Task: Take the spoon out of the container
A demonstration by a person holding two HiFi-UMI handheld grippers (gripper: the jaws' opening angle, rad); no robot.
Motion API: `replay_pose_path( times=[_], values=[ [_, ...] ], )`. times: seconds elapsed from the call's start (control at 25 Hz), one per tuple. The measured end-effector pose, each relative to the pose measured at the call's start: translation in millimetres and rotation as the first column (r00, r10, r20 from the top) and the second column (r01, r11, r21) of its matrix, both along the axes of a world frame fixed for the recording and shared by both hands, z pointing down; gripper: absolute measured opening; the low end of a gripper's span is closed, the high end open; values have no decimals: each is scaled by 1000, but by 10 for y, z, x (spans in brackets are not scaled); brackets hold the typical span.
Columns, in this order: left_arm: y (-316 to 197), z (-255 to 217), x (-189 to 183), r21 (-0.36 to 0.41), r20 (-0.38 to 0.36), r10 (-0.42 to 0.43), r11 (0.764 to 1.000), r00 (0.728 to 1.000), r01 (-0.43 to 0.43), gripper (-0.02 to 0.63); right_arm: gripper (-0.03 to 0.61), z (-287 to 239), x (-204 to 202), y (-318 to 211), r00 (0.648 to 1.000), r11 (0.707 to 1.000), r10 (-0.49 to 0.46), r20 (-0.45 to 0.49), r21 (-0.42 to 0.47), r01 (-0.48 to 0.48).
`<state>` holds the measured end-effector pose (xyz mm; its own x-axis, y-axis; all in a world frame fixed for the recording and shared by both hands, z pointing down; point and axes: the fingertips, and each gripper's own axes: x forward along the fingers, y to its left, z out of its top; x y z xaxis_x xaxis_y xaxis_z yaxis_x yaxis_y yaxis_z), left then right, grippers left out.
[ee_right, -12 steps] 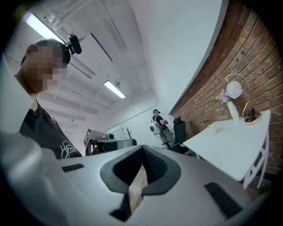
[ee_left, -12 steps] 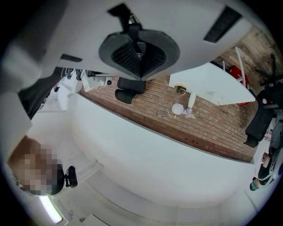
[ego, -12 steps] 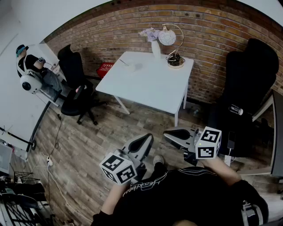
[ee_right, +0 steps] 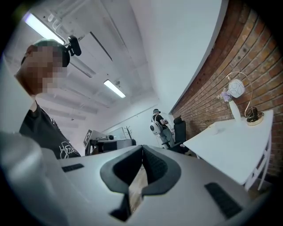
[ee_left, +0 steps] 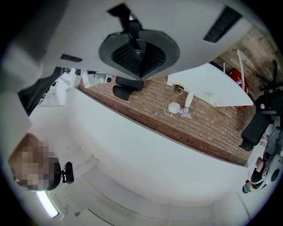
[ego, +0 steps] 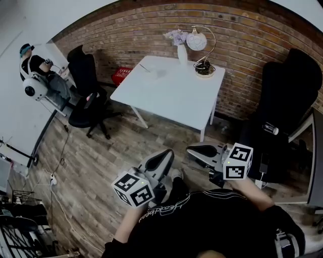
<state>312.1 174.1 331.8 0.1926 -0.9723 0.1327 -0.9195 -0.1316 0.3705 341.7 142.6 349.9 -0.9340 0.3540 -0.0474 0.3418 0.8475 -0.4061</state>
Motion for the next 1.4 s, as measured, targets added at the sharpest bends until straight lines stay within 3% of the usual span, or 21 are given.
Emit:
replay_pose_path(
  times=[0.32,0.64,1.08,1.4],
  values=[
    [-88,13,-382,22,-8,-16,1000,1000,16,5,-3,24,-363,-126,1000,1000,-13,18,-13,13],
    [-411,73,-1140,17,-44,-2,1000,999,3,5,-3,107,-1102,-441,1000,1000,1,-26,-13,-1],
    [-1038,34,-3128,13,-121,3,1000,993,-1,5,-3,87,-2898,-1107,996,997,64,-67,-32,-67],
    [-1387,23,-4262,17,-107,42,999,993,-40,6,-3,39,-3997,-1452,991,993,117,-68,-19,-119]
  ],
)
